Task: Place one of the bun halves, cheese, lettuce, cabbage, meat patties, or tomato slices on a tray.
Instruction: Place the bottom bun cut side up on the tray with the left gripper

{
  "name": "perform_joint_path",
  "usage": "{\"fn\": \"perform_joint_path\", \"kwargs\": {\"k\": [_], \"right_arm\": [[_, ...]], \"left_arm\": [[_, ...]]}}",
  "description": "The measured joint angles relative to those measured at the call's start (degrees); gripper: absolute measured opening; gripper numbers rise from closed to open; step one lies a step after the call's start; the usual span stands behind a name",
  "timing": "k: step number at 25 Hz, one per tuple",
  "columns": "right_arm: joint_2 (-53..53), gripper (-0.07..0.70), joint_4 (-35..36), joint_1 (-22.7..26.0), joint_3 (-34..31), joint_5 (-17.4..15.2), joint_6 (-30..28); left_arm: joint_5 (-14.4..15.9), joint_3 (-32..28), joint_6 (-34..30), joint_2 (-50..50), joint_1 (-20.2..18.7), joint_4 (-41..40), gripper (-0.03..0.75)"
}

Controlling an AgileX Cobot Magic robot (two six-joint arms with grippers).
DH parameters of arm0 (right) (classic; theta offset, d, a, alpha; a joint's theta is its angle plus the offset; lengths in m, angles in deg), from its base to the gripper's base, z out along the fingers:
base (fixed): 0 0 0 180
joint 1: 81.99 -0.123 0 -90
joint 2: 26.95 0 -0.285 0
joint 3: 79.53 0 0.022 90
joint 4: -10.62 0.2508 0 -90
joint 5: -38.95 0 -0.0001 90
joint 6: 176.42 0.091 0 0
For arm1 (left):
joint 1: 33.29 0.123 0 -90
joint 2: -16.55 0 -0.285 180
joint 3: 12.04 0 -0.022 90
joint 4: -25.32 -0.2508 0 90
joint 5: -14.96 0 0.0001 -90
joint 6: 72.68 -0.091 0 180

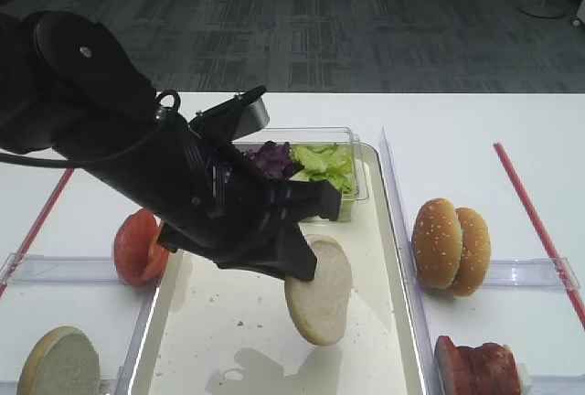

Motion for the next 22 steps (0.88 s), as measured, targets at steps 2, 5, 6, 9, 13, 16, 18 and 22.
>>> {"fn": "perform_joint_path", "kwargs": {"k": [2,5,6,9,13,16,18,22], "right_arm": [[0.0,0.505,0.0,0.0,0.0,0.0,0.0],[0.0,0.505,0.0,0.0,0.0,0.0,0.0],[0.0,0.505,0.0,0.0,0.0,0.0,0.0],[0.0,0.505,0.0,0.0,0.0,0.0,0.0],[0.0,0.505,0.0,0.0,0.0,0.0,0.0],[0.0,0.505,0.0,0.0,0.0,0.0,0.0],[0.0,0.505,0.0,0.0,0.0,0.0,0.0],[0.0,0.505,0.0,0.0,0.0,0.0,0.0]], "left_arm": [[0.5,0.0,-1.7,0.8,0.6,1.7,0.053],[0.9,-0.1,-3.9,1.8,1.2,3.1,0.053],[1.0,-0.1,-4.7,2.1,1.5,3.7,0.052],[1.8,-0.1,-6.9,3.0,2.1,5.6,0.049],[2.8,-0.1,-9.4,4.2,2.5,7.6,0.048],[3.2,-0.8,-11.1,4.9,2.6,9.8,0.047],[3.1,-2.3,-12.8,5.0,2.6,12.0,0.047],[2.3,-5.6,-14.2,5.2,2.9,13.9,0.045]]}}
